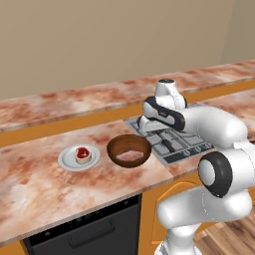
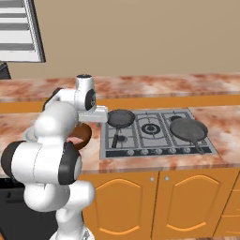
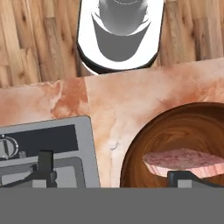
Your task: Place one of the steaks on the plate and the other in the bowl. Then place the bowl in the fridge.
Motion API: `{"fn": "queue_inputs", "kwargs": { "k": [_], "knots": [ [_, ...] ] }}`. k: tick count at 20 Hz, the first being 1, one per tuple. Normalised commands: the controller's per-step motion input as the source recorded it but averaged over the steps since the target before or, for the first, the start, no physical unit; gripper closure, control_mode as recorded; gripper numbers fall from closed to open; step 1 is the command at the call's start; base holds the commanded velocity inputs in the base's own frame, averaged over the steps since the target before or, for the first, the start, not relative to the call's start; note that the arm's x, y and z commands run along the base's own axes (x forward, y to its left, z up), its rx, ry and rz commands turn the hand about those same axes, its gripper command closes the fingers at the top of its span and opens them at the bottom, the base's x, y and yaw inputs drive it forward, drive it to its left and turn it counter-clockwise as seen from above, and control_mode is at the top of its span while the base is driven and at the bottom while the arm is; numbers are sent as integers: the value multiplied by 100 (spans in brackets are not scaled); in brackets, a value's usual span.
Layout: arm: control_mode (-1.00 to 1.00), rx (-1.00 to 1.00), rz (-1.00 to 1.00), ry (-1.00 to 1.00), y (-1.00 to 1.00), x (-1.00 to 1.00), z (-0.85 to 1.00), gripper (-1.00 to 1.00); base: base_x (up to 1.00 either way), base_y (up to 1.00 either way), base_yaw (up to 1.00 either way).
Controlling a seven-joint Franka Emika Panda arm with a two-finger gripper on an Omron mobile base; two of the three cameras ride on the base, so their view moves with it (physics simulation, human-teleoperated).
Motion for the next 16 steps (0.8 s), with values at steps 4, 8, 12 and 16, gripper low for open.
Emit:
{"fn": "queue_inputs", "kwargs": {
  "k": [4, 8, 12, 16],
  "knots": [
    [-100, 0, -29, 3, 51, 36, -38, -100, 0, 0, 0],
    [-100, 0, -31, 3, 21, 29, -63, -100, 0, 0, 0],
    [-100, 0, -11, 0, -10, 28, -61, -100, 0, 0, 0],
    [-100, 2, -2, 0, -21, 24, -49, -100, 0, 0, 0]
  ]
}}
